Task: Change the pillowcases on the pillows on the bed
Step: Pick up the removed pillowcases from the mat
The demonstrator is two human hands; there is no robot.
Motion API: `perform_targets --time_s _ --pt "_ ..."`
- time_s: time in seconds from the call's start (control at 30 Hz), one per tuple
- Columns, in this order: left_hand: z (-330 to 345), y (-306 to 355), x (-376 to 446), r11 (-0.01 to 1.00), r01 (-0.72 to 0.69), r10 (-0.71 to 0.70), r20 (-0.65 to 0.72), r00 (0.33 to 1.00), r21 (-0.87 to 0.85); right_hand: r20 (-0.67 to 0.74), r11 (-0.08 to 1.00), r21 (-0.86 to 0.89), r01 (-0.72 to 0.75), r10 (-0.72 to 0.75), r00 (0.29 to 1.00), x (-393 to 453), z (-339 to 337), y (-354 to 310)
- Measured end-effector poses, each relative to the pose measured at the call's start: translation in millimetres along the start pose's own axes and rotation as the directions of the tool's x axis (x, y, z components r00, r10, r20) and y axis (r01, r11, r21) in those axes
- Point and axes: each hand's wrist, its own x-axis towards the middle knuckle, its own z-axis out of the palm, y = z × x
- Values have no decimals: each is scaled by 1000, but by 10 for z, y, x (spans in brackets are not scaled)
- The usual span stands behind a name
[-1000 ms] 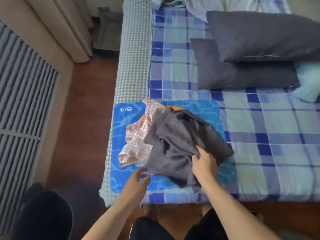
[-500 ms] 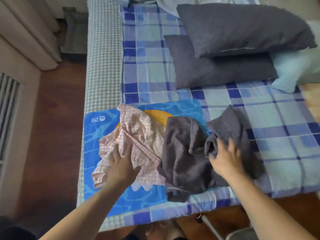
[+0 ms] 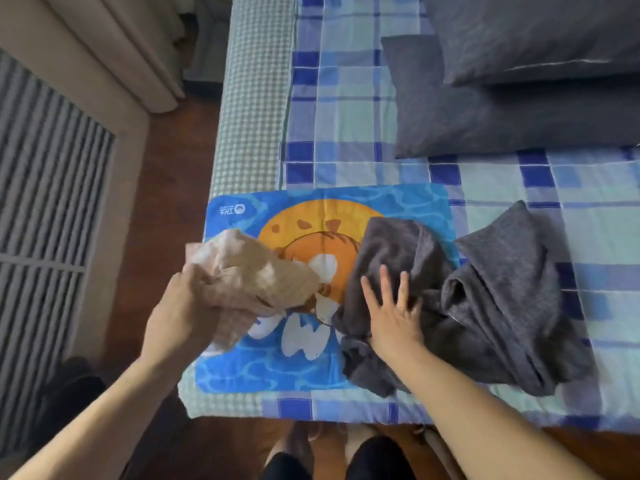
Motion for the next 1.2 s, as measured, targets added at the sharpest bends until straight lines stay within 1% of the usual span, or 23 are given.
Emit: perform_targets --time_s 0.1,0.13,0.17,0.27,0.33,0.4,0.43,0.5,0.57,0.6,0.63,0.67,0.7,0.73,0.77,0.8,0.83,0.87,0.93,1.0,1.1,1.17,1.2 --pt "-432 -343 -503 991 133 -133 7 991 -12 2 999 5 -37 37 999 136 -57 116" --pt "-504 -372 -631 992 123 -123 10 992 -18 -49 1000 2 -7 7 999 125 -138 106" --pt "-508 -375 -734 991 97 -99 -11 995 -87 -107 1000 23 16 -14 994 86 -238 87" --pt "-481 -143 -975 921 126 -161 -67 985 -369 -342 941 325 91 28 939 -240 -661 -56" --pt "-350 78 -1083 869 157 -179 -2 984 -468 -385 820 553 145 97 918 -636 -958 -240" --pt "-182 355 -1199 725 200 -101 185 978 -660 -353 706 674 217 49 934 -1117 -1183 -506" --pt "-67 471 -1254 632 238 -75 247 966 -738 -316 674 694 254 -32 948 -1329 -1239 -638" --pt "130 636 -1292 609 222 -76 222 972 -762 -155 589 755 288 -266 951 -1573 -1264 -748" --pt "298 663 -1241 685 225 -159 160 974 -693 32 450 867 215 -481 876 -1528 -1146 -538" --pt "374 613 -1194 748 214 -175 125 977 -628 45 467 862 198 -459 887 -1410 -1024 -313" --pt "418 559 -1157 801 206 -174 109 979 -563 -10 552 812 191 -313 950 -1233 -895 -49" --pt "524 488 -1111 838 197 -173 95 980 -508 -105 716 685 135 -87 991 -985 -705 291" --pt "569 435 -1083 870 189 -169 85 982 -456 -176 857 516 -14 122 977 -771 -550 642" --pt "634 416 -1067 889 189 -173 75 982 -416 -160 905 371 -207 282 946 -584 -368 995" --pt "705 394 -1054 895 195 -183 67 981 -402 -82 895 271 -354 388 918 -421 -201 1325" --pt "765 374 -1046 898 203 -197 56 979 -391 10 871 228 -436 445 895 -303 -69 1574" --pt "805 362 -1050 894 221 -218 53 974 -389 65 857 231 -460 458 887 -206 53 1753" --pt "840 343 -1060 885 245 -246 49 968 -396 48 863 246 -440 443 895 -152 119 1838" --pt "838 313 -1116 870 269 -281 33 959 -413 -101 903 231 -362 392 914 -145 119 1782" --pt "707 330 -1234 848 298 -320 24 947 -439 -246 898 269 -347 413 877 -297 -60 1567" --pt "407 229 -1421 835 405 -438 -5 899 -373 -402 848 473 -238 448 799 -730 -439 1089" --pt "171 23 -1567 804 486 -520 -7 854 -344 -400 792 597 -129 433 808 -1031 -690 637" --pt "42 -103 -1642 771 484 -532 -1 846 -414 -390 762 643 -74 409 825 -1169 -807 381"
